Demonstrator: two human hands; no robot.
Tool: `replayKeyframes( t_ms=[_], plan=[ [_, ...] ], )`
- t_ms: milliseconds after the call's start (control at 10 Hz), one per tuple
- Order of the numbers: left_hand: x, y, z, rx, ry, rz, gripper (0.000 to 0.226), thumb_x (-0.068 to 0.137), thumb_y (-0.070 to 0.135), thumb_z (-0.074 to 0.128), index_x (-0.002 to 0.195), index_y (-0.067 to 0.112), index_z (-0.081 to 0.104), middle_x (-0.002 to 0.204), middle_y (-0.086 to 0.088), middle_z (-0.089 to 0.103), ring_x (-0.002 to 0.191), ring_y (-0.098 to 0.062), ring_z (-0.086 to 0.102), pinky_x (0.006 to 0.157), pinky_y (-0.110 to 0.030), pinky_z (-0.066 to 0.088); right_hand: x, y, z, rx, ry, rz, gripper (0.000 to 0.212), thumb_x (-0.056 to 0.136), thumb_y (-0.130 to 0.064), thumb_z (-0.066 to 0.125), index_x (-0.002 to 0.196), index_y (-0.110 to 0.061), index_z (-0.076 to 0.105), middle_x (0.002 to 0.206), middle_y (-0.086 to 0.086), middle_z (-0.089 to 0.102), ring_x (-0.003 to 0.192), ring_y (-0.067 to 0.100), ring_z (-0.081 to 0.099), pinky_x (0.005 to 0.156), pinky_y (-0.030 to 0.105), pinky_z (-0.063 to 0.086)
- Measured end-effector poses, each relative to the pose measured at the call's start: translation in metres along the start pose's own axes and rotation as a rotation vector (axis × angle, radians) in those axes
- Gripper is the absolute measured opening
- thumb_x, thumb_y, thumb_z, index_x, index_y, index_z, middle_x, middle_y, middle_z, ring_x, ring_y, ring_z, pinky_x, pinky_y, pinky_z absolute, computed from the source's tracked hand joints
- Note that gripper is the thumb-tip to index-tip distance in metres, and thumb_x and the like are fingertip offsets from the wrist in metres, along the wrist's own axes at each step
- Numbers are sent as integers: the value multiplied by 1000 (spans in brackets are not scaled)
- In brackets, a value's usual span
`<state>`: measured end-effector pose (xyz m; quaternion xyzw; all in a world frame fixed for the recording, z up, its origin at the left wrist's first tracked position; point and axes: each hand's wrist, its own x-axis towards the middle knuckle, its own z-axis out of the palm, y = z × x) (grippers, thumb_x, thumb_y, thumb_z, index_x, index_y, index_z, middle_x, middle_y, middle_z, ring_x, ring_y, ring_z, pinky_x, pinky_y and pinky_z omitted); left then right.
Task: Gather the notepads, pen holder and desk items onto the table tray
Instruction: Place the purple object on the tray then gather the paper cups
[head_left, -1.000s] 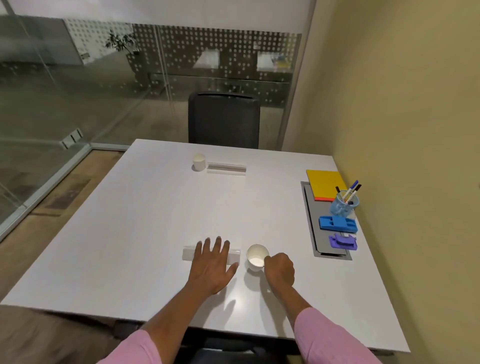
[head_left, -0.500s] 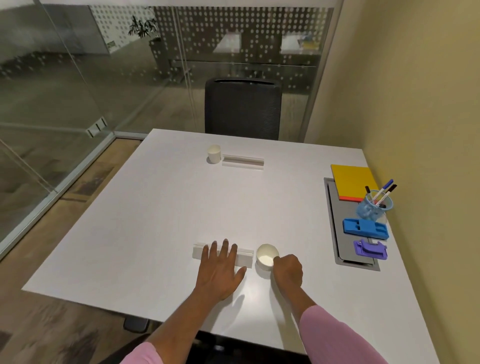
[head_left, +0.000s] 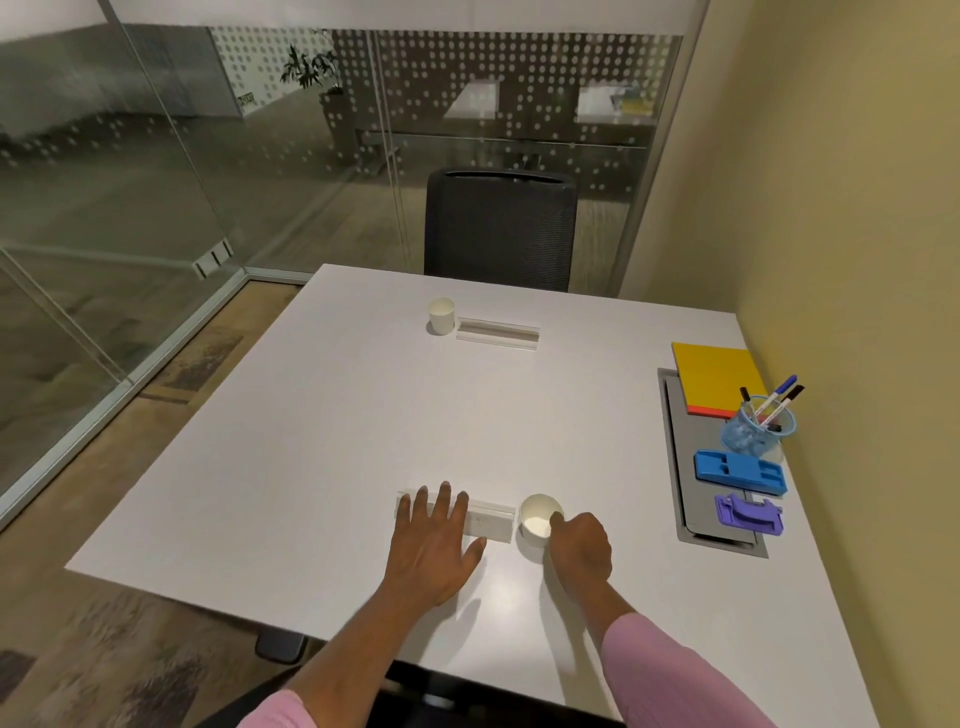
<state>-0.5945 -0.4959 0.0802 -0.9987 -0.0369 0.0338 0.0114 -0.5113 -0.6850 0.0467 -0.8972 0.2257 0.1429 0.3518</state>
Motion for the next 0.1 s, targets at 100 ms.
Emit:
replayKeyframes(
  t_ms=[100],
  plan=[
    [-6, -6, -6, -9, 27, -20, 66, 87, 60, 35, 131, 14, 55, 136, -15, 56, 119, -41, 54, 102, -57, 41, -13, -10, -2, -127, 85, 17, 38, 92, -41, 50, 103, -5, 60, 108, 13, 63, 107, 34, 56, 87, 40, 46]
  ],
)
